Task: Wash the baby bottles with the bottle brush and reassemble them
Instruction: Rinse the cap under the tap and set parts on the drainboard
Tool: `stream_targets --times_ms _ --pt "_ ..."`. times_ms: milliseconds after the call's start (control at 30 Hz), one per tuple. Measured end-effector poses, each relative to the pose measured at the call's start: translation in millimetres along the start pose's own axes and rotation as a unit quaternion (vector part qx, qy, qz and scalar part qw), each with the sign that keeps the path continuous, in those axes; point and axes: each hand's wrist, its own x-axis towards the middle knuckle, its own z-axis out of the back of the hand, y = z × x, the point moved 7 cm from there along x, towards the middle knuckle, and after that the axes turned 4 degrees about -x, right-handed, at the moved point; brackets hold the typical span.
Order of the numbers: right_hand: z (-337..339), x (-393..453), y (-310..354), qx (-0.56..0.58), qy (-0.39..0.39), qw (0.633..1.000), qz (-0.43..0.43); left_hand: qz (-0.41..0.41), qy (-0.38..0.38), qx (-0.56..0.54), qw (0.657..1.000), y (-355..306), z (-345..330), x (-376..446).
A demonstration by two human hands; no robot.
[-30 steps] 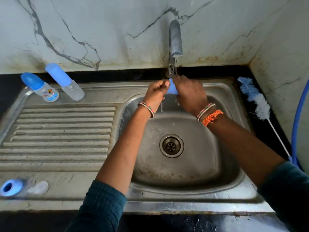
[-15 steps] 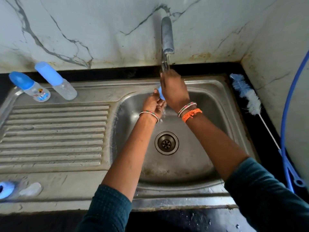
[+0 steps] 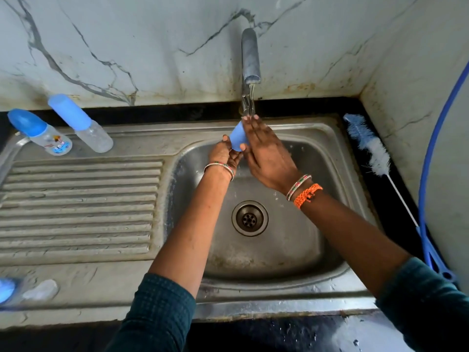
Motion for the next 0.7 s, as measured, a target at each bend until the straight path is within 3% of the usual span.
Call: stream_targets --times_ms 67,167,233,300,367,400,433,567,633,700 --pt "0.3 -8.5 0.9 0.001 0.001 1.000 0.015 0.004 -0.002 0.012 1.000 4.0 3.3 2.5" --pt "5.6 -11.2 -8.3 0.061 -0.008 0.997 -0.038 -0.015 0.023 0.055 0.998 11.6 0.9 0.5" --pt "9.7 -4.5 -17.9 0.112 -0.016 0.988 -0.104 -0.082 0.064 0.120 0.987 7.8 -8.1 0.2" --pt "7.3 2.7 -23.1 0.196 0.017 0.966 -0.165 -0.170 0.109 0.218 0.955 -7.5 -16.7 0.7" --pt "-3.3 5.1 -22.4 0.382 0.085 0.895 -0.215 -0.227 0.158 0.292 0.915 -21.1 -24.6 0.1" --pt "-4.8 5.7 -22.2 0.468 0.100 0.847 -0.233 -0.240 0.179 0.306 0.904 -26.7 -27.7 -0.9" --pt "-0.9 8.3 -22.4 0.512 0.094 0.822 -0.232 -0.243 0.193 0.306 0.900 -30.9 -31.7 -3.9" --pt "17.2 26.6 -32.3 0.398 -0.039 0.903 -0.160 -0.133 0.208 0.190 0.950 -21.2 -30.1 -0.5" --pt "14.3 27.1 -33.5 0.371 -0.065 0.911 -0.167 -0.007 0.204 0.202 0.958 2.0 -22.0 1.5" --pt "10.7 22.1 -31.9 0.262 -0.066 0.951 -0.147 0.065 0.179 0.174 0.966 14.3 -11.4 2.8"
